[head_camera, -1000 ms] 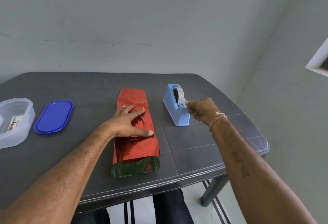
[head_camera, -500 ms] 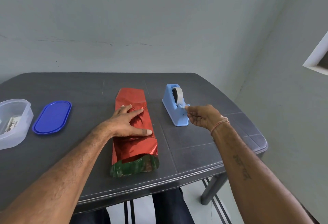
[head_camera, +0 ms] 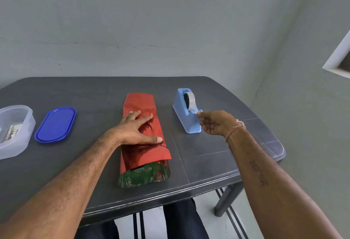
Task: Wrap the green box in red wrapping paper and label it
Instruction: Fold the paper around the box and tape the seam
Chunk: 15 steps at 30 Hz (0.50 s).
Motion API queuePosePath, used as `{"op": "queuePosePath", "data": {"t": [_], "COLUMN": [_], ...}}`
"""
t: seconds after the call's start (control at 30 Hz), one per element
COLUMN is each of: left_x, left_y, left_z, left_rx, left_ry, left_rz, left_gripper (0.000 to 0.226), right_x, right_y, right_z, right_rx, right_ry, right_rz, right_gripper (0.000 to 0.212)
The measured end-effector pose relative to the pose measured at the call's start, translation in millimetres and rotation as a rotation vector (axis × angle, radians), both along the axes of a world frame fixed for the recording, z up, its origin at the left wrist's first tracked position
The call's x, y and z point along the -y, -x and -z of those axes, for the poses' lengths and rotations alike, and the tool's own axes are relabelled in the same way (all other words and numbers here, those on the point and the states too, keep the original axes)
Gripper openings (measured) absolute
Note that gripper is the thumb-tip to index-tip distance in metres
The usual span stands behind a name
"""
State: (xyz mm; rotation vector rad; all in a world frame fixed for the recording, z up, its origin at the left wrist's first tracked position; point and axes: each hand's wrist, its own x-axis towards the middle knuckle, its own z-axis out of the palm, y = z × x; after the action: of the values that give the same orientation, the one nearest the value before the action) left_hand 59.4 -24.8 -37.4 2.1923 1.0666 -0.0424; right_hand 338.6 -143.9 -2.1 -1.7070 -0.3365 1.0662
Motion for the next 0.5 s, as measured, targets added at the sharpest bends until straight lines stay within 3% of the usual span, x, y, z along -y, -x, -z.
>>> {"op": "queuePosePath", "data": {"t": [0.33,0.5], "left_x": [0.6,0.3], "left_y": [-0.2,0.2], "left_z": [1.2,1.2], "left_rx": [0.004,0.016], "left_ry": [-0.001,0.002], "left_rz": [-0.003,0.0], "left_gripper": [0.143,0.15], "right_x": [3.6,5.3], "right_y": [13.3,16.7], "right_z": [19.6,24.9], "right_rx": [0.003,0.006], "right_ry": [-0.078,-0.096], "right_rz": [0.096,0.137], "right_gripper": [0.03,0.035]}}
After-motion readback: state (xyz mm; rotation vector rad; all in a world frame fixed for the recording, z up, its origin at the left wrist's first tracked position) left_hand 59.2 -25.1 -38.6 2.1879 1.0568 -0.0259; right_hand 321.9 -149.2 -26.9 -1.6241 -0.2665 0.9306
